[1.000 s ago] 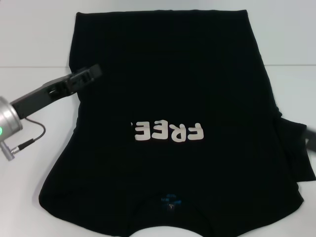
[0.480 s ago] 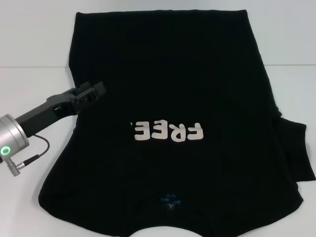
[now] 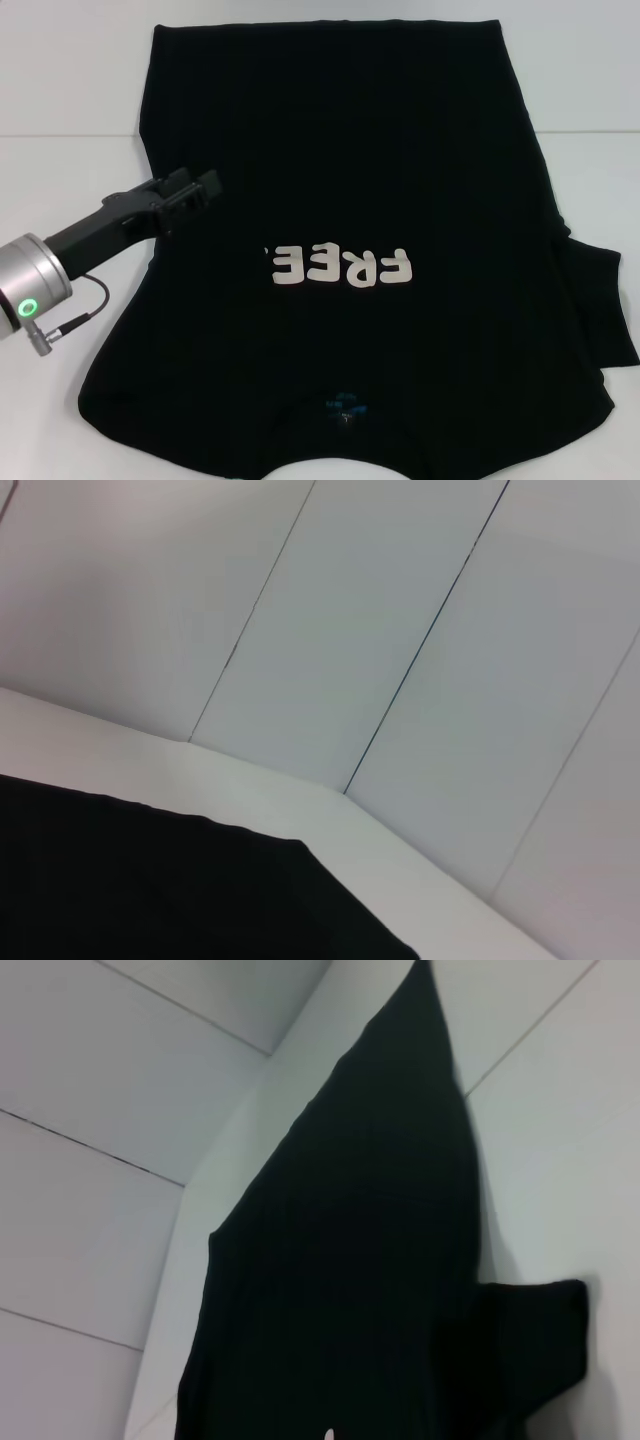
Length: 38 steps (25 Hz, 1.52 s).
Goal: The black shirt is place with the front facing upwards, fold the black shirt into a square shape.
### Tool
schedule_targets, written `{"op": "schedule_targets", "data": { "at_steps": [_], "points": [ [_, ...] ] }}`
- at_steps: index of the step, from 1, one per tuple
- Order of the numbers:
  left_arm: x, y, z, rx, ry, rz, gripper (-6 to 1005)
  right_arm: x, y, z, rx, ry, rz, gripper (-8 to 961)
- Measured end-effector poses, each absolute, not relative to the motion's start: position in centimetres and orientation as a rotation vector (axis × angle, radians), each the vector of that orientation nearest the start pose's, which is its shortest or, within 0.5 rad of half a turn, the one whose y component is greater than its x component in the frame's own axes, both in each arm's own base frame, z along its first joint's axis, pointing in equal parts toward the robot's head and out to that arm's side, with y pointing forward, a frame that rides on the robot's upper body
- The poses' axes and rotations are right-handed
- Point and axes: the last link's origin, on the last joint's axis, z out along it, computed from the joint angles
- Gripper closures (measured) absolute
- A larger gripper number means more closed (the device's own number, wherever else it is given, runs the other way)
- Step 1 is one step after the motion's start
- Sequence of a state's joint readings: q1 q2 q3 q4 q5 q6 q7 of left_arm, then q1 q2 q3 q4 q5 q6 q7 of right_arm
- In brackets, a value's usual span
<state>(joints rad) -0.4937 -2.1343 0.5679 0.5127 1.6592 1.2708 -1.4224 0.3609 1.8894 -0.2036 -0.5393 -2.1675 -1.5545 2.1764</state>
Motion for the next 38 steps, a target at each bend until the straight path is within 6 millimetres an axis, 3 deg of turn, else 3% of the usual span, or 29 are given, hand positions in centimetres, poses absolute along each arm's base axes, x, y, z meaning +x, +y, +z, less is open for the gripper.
{"op": "schedule_targets", "data": {
  "at_steps": [6,12,24,38],
  "points": [
    [-29.0,34.9,-0.4,-2.092,-0.974,-1.002,457,38.0,29.9,9.1,-1.783,1.919,0.889,177],
    [-30.1,34.0,-0.5,-2.037,-0.941,-0.989,456,37.8,31.0,9.2,-1.761,1.987,0.825,177],
    [-31.3,35.3,-0.2,-1.981,-0.933,-0.866,455,37.4,31.8,8.9,-1.685,2.128,0.754,177],
    [-31.6,35.3,0.0,-1.961,-0.913,-0.844,456,37.2,33.4,6.9,-1.701,2.072,0.654,177]
  ]
}}
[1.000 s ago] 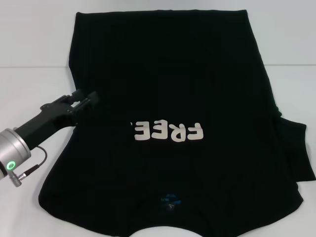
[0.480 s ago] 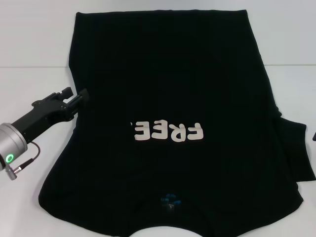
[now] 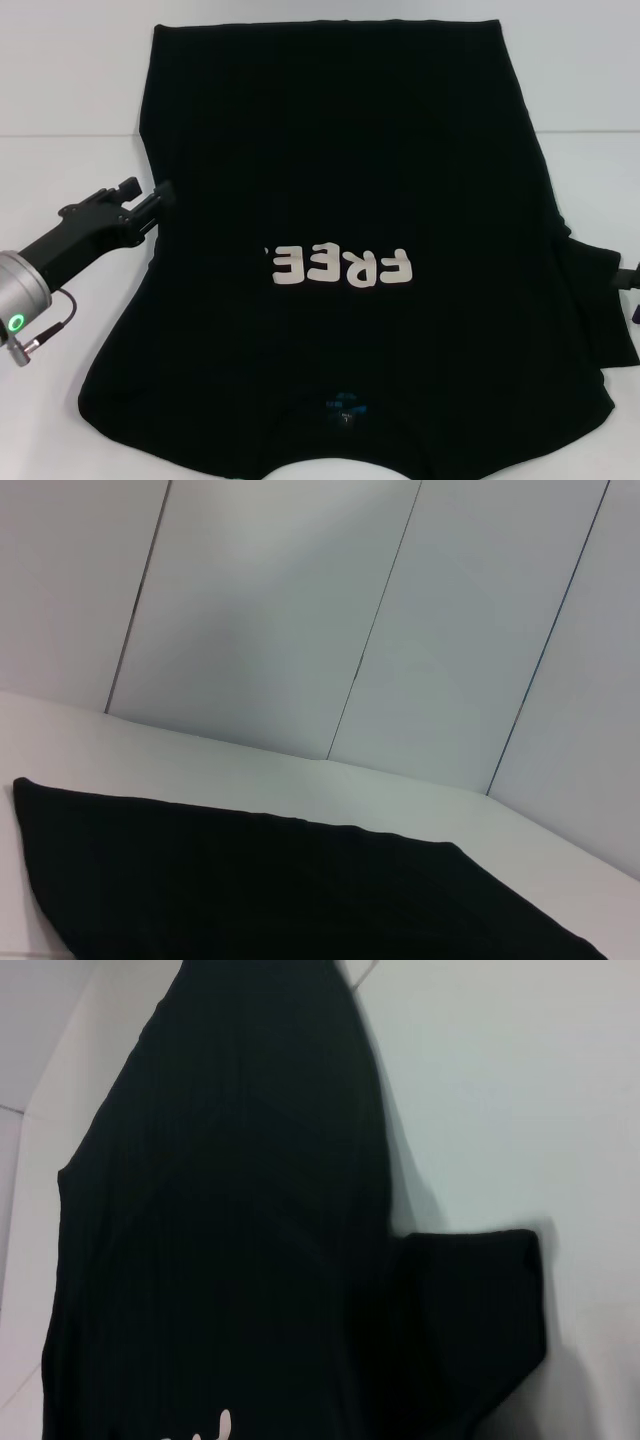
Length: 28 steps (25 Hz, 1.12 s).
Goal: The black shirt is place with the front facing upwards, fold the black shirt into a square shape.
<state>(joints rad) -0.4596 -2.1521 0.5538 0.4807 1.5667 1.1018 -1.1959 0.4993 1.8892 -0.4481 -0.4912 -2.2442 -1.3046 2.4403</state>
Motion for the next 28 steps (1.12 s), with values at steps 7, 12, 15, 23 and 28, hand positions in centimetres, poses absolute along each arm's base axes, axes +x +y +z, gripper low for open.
{"op": "schedule_targets", "data": {
  "at_steps": [7,12,15,23,28],
  "points": [
    [-32.0,35.0,-0.1,-1.957,-0.922,-0.837,456,37.0,33.7,6.3,-1.728,2.042,0.631,177],
    [-32.2,34.8,-0.1,-1.954,-0.927,-0.835,456,37.1,33.8,6.3,-1.736,2.017,0.621,177],
    [-32.2,34.7,-0.1,-1.953,-0.929,-0.834,456,37.1,33.9,6.2,-1.743,2.002,0.617,177],
    [-32.2,34.7,-0.2,-1.953,-0.931,-0.835,456,36.8,34.5,5.6,-1.752,1.976,0.611,176],
    [-32.2,34.7,-0.2,-1.953,-0.931,-0.835,456,36.7,34.9,5.2,-1.748,1.966,0.596,192]
  ]
}}
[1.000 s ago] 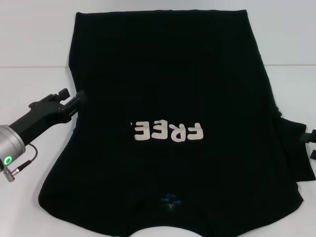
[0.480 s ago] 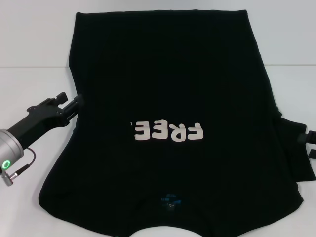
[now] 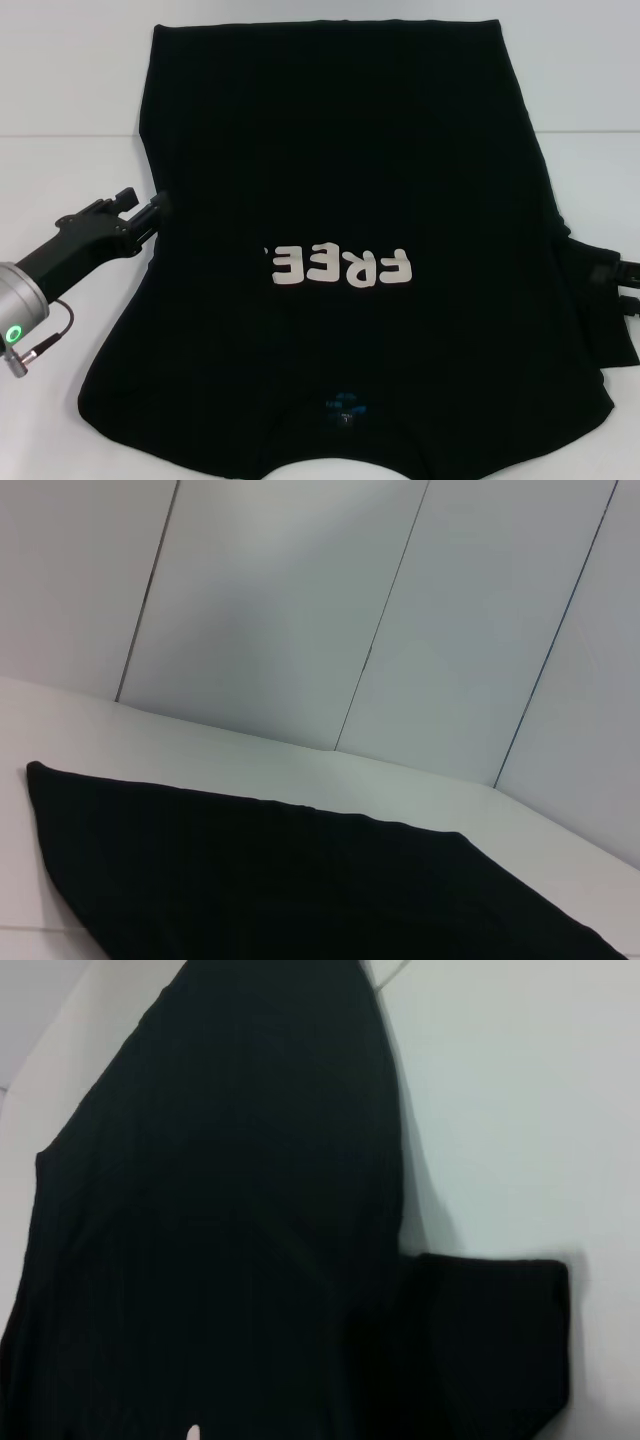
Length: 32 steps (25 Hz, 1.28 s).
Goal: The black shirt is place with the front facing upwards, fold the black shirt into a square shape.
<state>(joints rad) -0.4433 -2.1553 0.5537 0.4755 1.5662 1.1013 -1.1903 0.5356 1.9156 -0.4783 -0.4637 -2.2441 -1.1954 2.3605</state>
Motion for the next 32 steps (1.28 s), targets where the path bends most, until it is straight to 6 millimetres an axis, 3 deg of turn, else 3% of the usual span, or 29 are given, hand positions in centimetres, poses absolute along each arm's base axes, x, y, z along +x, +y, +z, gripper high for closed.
{"op": "schedule_targets", "data": {
  "at_steps": [8,24,32],
  "points": [
    [-32.2,34.7,-0.2,-1.953,-0.93,-0.835,456,36.9,35.0,4.4,-1.728,1.986,0.575,217],
    [-32.2,34.6,-0.2,-1.949,-0.932,-0.836,457,37.1,35.0,4.7,-1.705,1.985,0.595,873],
    [-32.5,34.6,0.1,-1.926,-0.939,-0.842,457,38.7,33.4,6.1,-1.628,2.007,0.646,933]
  ]
}}
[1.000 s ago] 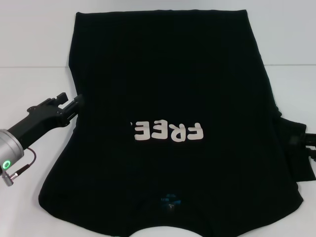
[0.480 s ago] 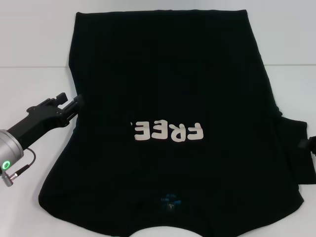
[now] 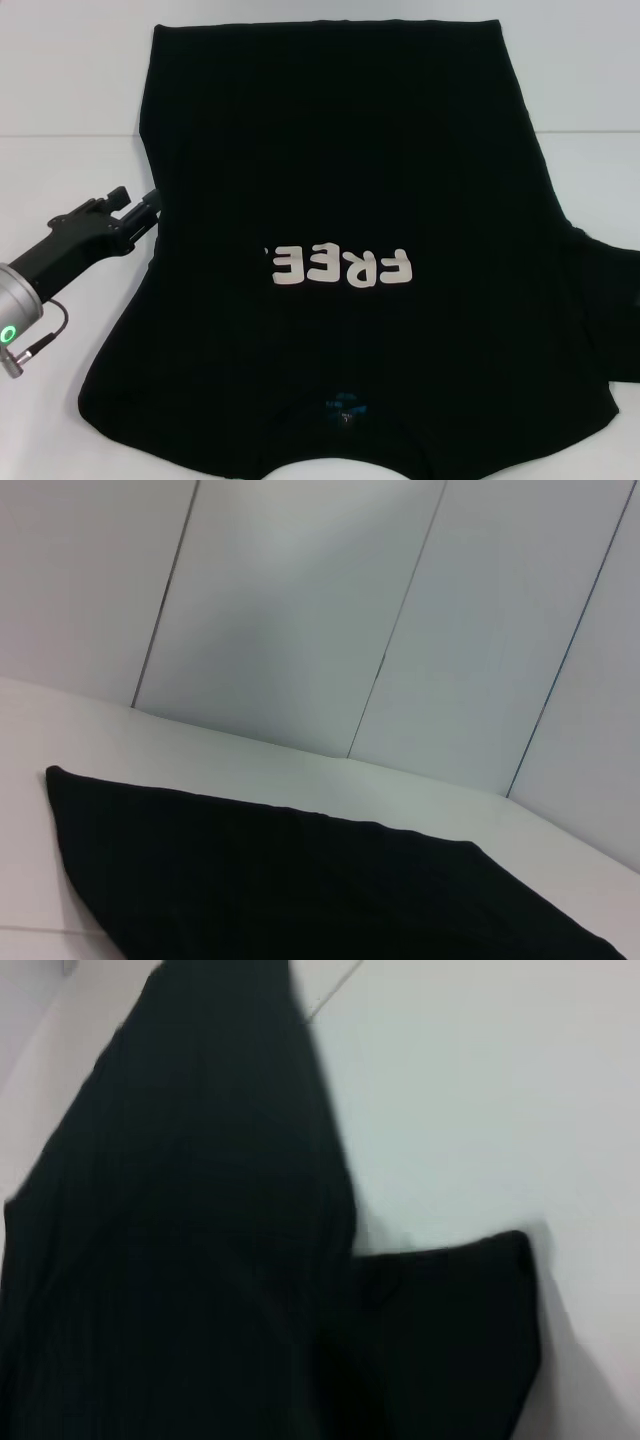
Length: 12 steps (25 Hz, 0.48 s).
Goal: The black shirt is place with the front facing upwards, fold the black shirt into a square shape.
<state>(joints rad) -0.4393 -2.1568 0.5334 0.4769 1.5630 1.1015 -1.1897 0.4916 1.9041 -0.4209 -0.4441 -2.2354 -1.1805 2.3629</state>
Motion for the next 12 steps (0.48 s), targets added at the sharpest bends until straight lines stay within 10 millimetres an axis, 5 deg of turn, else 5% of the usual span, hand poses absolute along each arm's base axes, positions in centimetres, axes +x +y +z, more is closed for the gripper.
{"op": "schedule_targets", "data": {
  "at_steps": [7,12],
  "points": [
    [-32.7,34.6,0.4,-1.908,-0.943,-0.845,457,40.5,31.5,9.2,-1.519,1.964,0.777,930],
    [-32.7,34.6,0.4,-1.907,-0.942,-0.844,457,39.9,31.3,9.8,-1.543,1.958,0.86,920]
  ]
}}
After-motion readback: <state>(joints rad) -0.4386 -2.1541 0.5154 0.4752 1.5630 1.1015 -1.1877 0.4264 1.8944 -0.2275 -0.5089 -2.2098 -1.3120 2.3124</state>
